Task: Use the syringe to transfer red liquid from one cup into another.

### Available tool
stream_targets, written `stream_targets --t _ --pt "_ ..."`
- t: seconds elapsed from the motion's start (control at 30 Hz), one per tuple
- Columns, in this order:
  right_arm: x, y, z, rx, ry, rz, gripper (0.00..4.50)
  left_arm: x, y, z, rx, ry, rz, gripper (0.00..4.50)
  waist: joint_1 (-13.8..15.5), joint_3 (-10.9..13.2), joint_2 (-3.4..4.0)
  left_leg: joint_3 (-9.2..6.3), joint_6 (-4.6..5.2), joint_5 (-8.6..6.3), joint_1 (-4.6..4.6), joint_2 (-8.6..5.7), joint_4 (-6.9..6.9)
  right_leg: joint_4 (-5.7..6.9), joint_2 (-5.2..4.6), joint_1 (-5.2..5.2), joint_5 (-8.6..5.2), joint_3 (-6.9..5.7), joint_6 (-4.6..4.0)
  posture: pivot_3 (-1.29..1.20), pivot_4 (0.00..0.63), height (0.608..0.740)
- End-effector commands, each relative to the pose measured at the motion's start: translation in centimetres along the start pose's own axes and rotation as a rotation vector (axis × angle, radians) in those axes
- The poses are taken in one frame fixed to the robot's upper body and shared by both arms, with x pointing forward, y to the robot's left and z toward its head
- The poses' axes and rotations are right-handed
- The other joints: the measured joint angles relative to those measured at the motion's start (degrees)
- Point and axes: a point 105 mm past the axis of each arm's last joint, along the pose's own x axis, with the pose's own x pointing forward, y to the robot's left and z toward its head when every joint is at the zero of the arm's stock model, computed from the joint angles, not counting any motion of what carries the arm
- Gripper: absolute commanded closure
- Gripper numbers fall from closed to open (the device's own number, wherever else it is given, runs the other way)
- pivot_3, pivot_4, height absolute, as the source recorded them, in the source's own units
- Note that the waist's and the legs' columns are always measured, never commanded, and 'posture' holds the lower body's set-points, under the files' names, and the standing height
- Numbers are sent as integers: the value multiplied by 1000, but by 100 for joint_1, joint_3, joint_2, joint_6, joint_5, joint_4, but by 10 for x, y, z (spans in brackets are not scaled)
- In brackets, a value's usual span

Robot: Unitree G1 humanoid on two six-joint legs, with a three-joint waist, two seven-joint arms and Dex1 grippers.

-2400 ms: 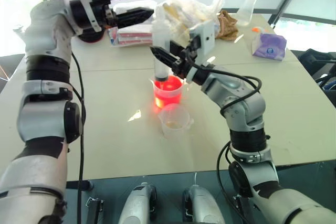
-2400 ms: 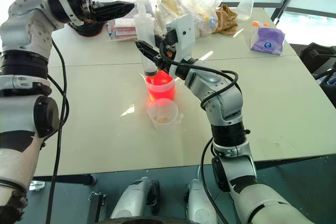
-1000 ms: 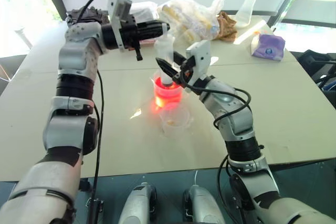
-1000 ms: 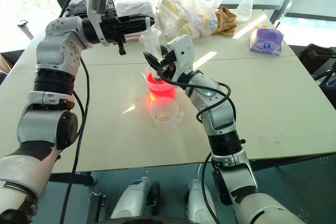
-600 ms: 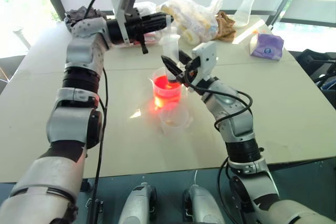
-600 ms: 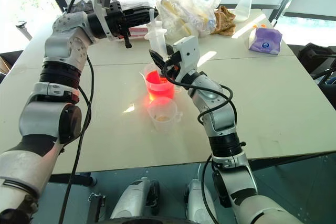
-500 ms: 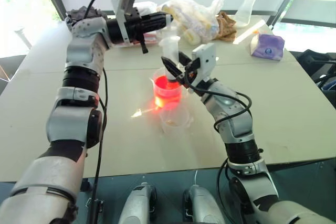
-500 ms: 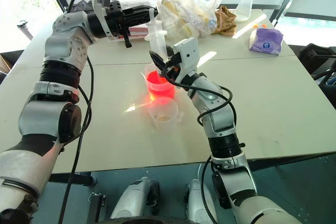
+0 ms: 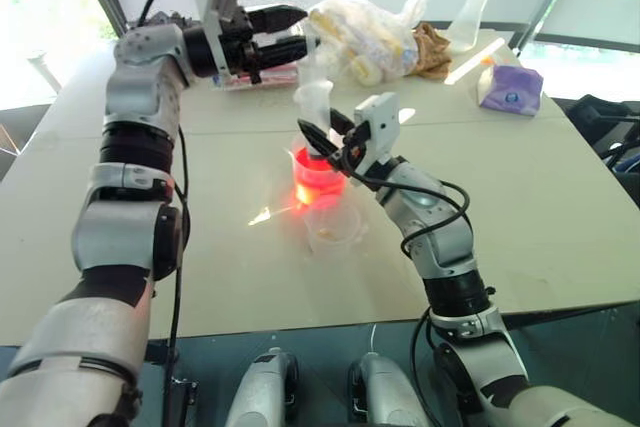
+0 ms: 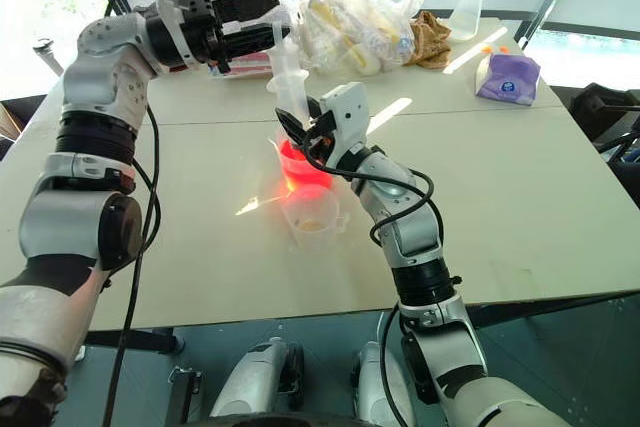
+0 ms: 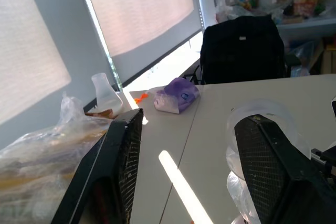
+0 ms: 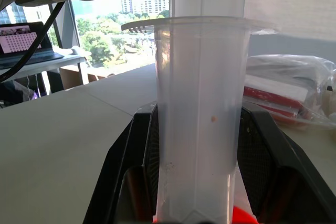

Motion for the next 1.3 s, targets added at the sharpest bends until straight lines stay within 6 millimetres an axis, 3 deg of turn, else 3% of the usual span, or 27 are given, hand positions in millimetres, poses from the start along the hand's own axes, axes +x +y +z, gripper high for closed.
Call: stream_targets --t 0.03,0.27,0.6,0.7,0.8,0.9,0.97,1.17,1.3 --pt "6 0 28 -38 -72 7 2974 -11 -1 27 47 -10 -43 1322 -4 0 0 0 0 0 0 0 -1 0 1 -1 0 0 0 0 150 740" --pt "6 -12 46 -52 -111 -38 2974 -49 -2 8 -18 122 -18 1322 -9 0 0 0 -1 0 2 2 -2 1 0 -1 0 3 0 0 150 740" --pt "5 -15 56 -48 -155 -56 2974 -73 0 15 -102 21 152 1322 -9 1 -1 -2 1 -1 1 2 0 0 -10 1 0 8 0 0 150 740" --pt "4 -21 76 -52 -206 -77 2974 -75 -2 14 -118 6 181 1322 -10 1 -1 -2 1 0 1 2 0 2 -10 0 0 8 0 0 150 740" --pt "-1 -24 112 -48 -288 -94 2974 -75 -6 11 -125 6 192 1322 8 1 0 -2 0 0 1 2 1 3 -10 0 0 8 0 0 150 740" --pt "-12 -22 141 -18 -343 -101 2974 -74 -10 9 -133 3 189 1322 15 1 0 -4 0 0 0 2 0 1 -11 0 0 8 -1 0 150 740" --pt "-20 -16 150 20 -349 -93 2974 -72 -11 9 -136 2 182 1322 15 0 -2 -5 0 0 0 2 0 1 -12 2 0 9 -1 0 150 740" --pt "-36 15 138 174 -266 -27 2974 -65 -13 8 -146 -2 143 1322 4 0 -2 -5 0 0 3 3 -1 2 -12 4 1 9 -3 0 150 740" --pt "-47 22 125 219 -208 -37 2974 -57 -15 9 -148 -5 94 1322 25 -1 -3 -4 1 -1 2 2 -1 1 -12 4 2 10 -3 0 150 740"
